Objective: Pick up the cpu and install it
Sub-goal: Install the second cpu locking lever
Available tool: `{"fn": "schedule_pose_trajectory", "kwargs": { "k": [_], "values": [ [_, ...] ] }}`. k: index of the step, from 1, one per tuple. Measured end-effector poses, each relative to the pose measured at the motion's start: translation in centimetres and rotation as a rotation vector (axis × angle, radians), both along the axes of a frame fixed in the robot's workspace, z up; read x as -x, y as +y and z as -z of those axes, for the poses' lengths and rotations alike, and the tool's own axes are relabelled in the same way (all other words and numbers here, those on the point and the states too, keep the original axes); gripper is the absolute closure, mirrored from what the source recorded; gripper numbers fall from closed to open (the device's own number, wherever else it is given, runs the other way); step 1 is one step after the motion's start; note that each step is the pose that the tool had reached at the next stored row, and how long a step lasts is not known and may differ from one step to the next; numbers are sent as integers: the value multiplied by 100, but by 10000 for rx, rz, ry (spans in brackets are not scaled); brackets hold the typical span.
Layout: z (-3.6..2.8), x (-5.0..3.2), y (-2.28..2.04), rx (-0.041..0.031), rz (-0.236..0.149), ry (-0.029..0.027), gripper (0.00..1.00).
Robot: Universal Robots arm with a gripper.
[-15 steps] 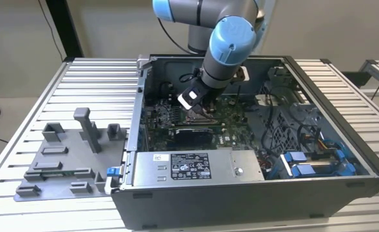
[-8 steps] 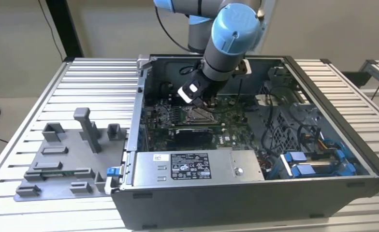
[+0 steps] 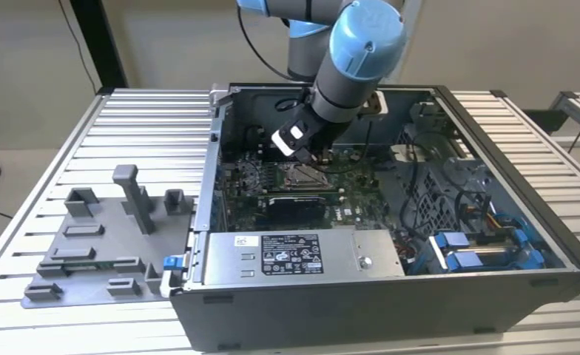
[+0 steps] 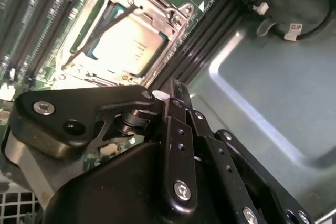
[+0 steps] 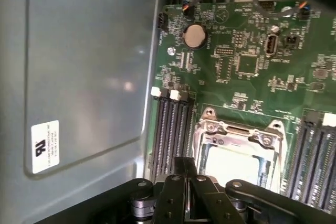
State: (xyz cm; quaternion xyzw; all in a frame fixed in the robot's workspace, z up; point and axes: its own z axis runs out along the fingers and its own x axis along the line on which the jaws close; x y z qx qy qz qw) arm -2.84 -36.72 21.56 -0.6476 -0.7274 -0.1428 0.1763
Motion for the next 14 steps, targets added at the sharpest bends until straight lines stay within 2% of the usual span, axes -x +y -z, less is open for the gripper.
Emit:
{"fn": "schedule_pose_trajectory", "kwargs": {
  "k": [4, 6, 8, 9, 11, 12, 14],
  "values": [
    [0, 0, -16, 535, 16, 139, 100],
    [0, 0, -20, 790, 24, 232, 100],
    [0, -3, -22, 1000, 38, 311, 100],
    [1, -8, -21, 1082, 63, 340, 100],
    [-6, -25, -22, 1225, 149, 354, 100],
    [-27, -35, -23, 1252, 190, 358, 100],
    [-114, -53, -22, 1266, 232, 362, 100]
  ]
}}
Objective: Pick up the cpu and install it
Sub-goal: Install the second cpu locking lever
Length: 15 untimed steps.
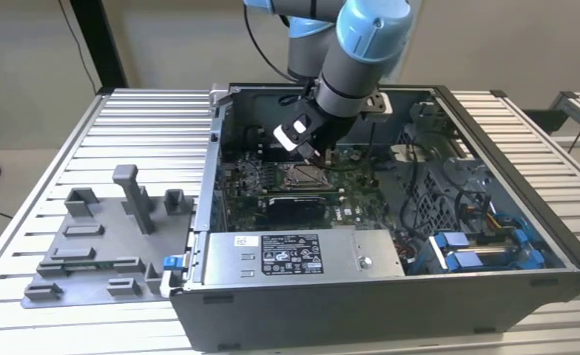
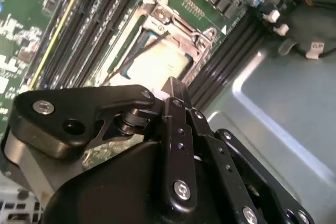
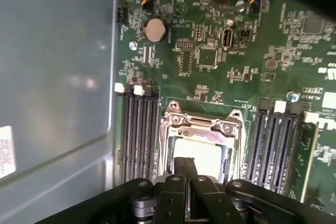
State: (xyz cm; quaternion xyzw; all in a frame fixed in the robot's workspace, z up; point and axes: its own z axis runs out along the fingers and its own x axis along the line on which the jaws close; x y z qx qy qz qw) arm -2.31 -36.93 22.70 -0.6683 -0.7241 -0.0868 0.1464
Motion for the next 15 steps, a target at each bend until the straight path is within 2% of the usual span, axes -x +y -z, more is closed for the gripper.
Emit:
{"fn": "schedule_pose_trajectory", "kwargs": {
  "k": [2, 4, 5, 6, 8, 11, 13, 15],
  "values": [
    [-90, -18, 0, 8, 21, 0, 100],
    [-139, -39, -1, 46, 56, 5, 100],
    [-146, -45, -2, 88, 84, 6, 100],
    [-147, -47, -2, 163, 126, 6, 100],
    [-148, -48, -4, 383, 215, 6, 100],
    [-149, -48, -7, 756, 308, 4, 100],
    [-148, -48, -9, 1031, 363, 1, 100],
    [-149, -48, -11, 1345, 410, -2, 100]
  ]
}}
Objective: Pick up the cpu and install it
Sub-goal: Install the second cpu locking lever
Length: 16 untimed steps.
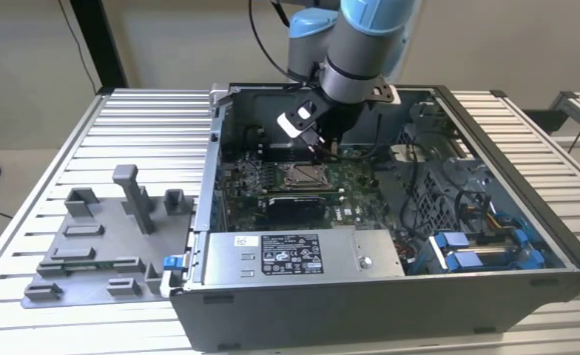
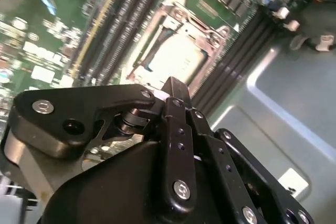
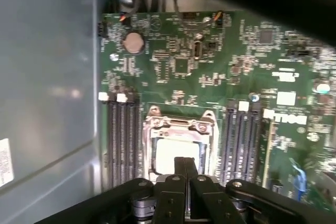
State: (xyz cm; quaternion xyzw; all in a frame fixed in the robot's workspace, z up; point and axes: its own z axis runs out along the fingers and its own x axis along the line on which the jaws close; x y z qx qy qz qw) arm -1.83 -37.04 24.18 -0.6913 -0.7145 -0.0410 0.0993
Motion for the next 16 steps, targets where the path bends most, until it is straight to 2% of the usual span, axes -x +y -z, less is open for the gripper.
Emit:
{"fn": "schedule_pose_trajectory", "kwargs": {
  "k": [4, 6, 7, 8, 10, 16],
  "values": [
    [0, 0, -2, 660, 78, 0, 100],
    [0, -2, -2, 1039, 109, -1, 100],
    [0, -8, -2, 1205, 119, 0, 100],
    [0, -18, -2, 1300, 135, 0, 100],
    [1, -29, -3, 1315, 149, 1, 100],
    [10, -29, -2, 1302, 151, 0, 100]
  ]
}}
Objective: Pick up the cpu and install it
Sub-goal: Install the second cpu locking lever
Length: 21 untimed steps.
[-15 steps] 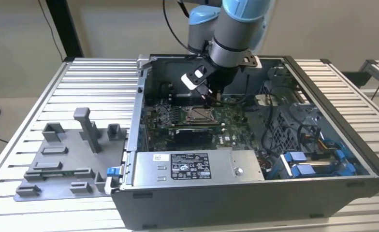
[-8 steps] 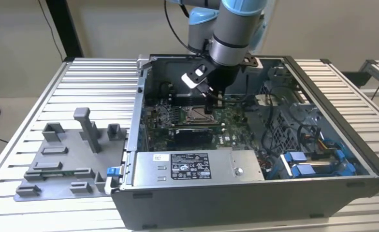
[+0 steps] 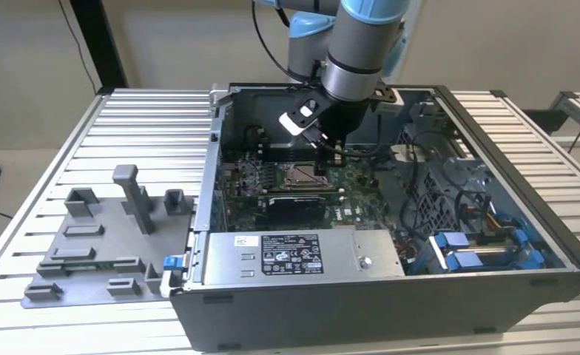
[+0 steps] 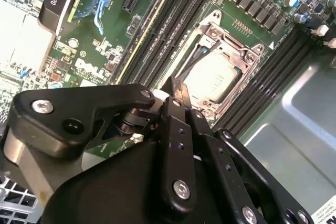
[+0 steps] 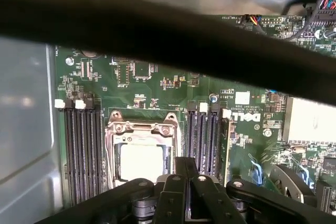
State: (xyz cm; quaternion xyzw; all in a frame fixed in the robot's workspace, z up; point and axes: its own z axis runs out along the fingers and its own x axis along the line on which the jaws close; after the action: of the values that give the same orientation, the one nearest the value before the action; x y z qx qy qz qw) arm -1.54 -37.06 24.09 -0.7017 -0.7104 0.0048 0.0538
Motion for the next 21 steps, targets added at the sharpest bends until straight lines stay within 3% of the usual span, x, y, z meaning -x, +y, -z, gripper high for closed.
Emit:
{"fn": "schedule_pose_trajectory", "kwargs": {
  "k": [9, 13, 21],
  "values": [
    [2, 0, 0, 0, 0, -1, 100],
    [-4, 10, 22, -1, 1, -10, 100],
    [-50, 79, 47, 1, 1, -9, 100]
  ]
}}
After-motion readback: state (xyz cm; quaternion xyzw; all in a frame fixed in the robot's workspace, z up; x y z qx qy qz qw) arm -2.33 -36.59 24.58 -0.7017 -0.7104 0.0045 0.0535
